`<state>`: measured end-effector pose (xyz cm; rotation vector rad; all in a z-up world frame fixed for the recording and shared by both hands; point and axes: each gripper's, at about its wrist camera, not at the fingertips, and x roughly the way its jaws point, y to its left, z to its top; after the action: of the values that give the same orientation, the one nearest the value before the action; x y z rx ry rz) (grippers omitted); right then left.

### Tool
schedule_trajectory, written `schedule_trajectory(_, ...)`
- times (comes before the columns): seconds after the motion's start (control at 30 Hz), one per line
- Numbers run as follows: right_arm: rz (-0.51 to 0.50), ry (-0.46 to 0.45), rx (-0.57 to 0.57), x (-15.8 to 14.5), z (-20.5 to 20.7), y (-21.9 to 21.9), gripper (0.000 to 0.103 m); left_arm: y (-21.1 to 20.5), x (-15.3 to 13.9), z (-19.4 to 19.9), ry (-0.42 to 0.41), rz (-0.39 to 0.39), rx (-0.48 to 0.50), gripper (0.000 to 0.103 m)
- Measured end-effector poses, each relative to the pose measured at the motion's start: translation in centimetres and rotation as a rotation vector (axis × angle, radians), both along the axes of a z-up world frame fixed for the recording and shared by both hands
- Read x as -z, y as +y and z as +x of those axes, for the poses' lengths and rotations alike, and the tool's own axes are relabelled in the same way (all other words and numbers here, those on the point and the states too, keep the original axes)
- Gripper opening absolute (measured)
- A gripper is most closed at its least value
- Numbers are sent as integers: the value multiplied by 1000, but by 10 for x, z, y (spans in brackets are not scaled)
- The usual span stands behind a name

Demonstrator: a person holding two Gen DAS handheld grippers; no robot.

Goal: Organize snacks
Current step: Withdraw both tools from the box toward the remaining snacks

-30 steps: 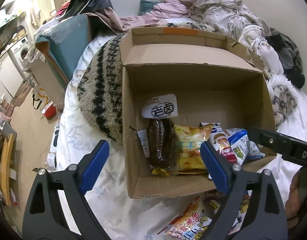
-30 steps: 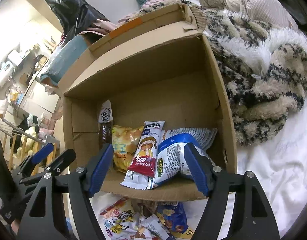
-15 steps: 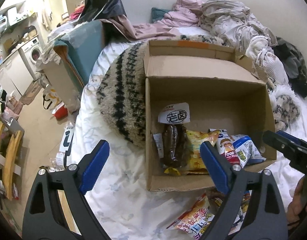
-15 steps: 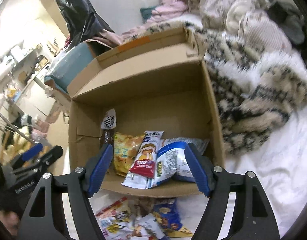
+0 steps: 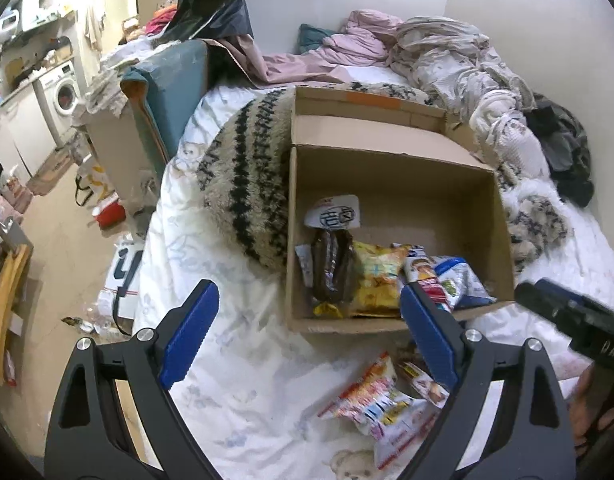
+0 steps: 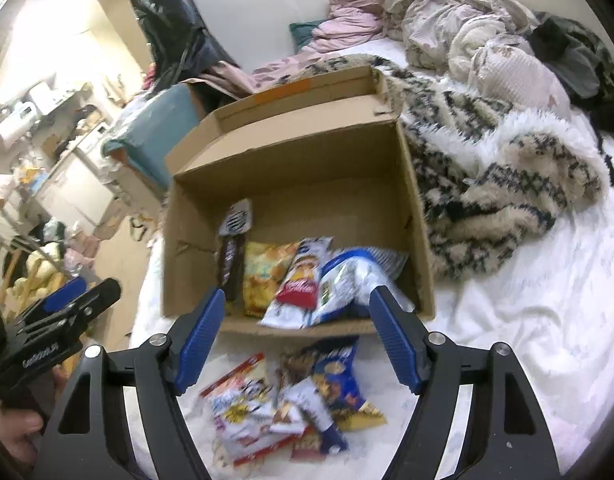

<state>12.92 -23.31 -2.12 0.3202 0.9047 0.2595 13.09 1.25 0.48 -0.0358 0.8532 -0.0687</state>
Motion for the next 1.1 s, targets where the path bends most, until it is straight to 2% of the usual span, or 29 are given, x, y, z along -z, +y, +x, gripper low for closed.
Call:
schedule_trajectory(0.1,12,9,-7,0,-13,1,77,1,-4,-8,-13,-5,-4,92)
schedule_trajectory(0.17,16,17,-4,1,-22,1,78,2,-2,-13,9,-16,-3,101)
schedule_trajectory(0.2,21,21,-2,1,-25,1,85,3,0,-15,15,-20,-6,103)
schedule_trajectory(0.23,28,23,-4,2,-27,2,97,3,2,-18,24,-30,-4,103)
schedule_trajectory(0.3,28,11,-7,0,-34,4,102,3,8,-21,58,-40,6,103)
schedule_trajectory(0.6,-21,98,79,17,-45,-5,103,-9,27,-41,107,28,1,103)
schedule_trajectory(0.8,-6,185,117,35,-44,-18,103,-13,43,-40,181,14,7,103)
schedule_trajectory(0.9,38,257,156,49,-42,-27,103,-14,54,-37,229,9,6,103)
schedule_trajectory(1.03,69,337,179,63,-40,-33,103,-10,67,-32,286,-34,1,103)
schedule_trajectory(1.1,147,358,169,68,-39,-35,103,-7,73,-30,307,-36,-10,103)
